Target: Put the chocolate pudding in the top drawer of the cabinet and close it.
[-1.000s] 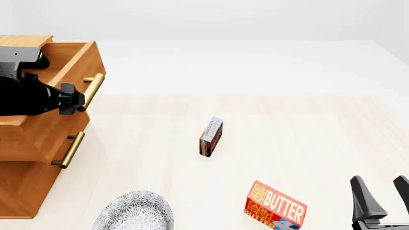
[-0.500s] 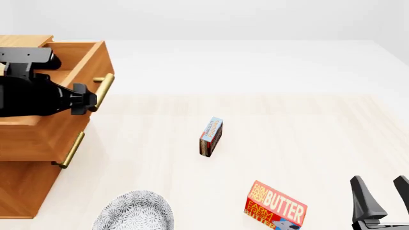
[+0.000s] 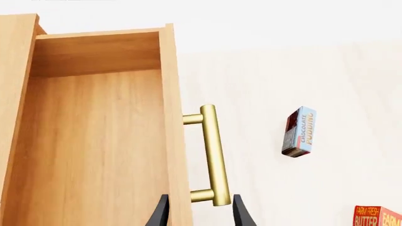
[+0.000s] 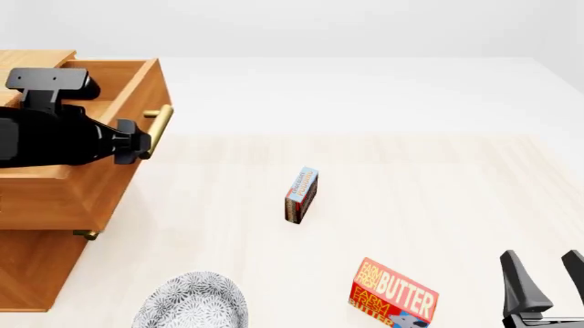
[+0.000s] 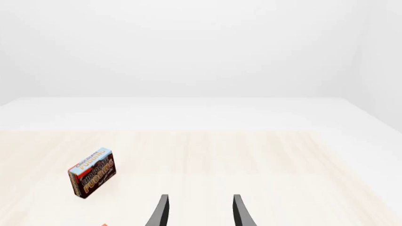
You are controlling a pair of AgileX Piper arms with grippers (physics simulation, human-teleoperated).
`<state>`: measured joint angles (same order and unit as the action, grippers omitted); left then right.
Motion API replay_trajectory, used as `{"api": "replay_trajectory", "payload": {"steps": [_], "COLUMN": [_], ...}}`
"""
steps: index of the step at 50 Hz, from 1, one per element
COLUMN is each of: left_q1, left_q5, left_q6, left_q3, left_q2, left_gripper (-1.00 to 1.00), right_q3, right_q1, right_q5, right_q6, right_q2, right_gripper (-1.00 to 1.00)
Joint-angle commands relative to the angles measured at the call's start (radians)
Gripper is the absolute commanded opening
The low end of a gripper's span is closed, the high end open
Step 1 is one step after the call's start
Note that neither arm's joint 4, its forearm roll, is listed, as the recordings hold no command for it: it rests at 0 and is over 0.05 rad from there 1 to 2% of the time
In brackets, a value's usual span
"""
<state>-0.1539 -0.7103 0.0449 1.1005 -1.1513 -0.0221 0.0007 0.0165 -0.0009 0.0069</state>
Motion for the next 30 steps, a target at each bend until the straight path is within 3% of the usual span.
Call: {"api": "replay_trajectory", "payload": {"steps": [1, 30], "left_q1": [-0.027, -0.072], "left_q5": [-0.003, 0.02], "left_q6": [0.009, 0.032], "left_q3": [-0.048, -0.056], "left_q2": [-0.054, -0.07], "left_gripper": [1.0, 1.0], "right_q3": [0.0, 0.002], "right_q1": [0.0, 0.0], "right_q5": [-0.002, -0.004], "right_q6": [0.0, 0.0], "right_q2": [0.001, 0.001], "right_gripper": [1.0, 1.0]}}
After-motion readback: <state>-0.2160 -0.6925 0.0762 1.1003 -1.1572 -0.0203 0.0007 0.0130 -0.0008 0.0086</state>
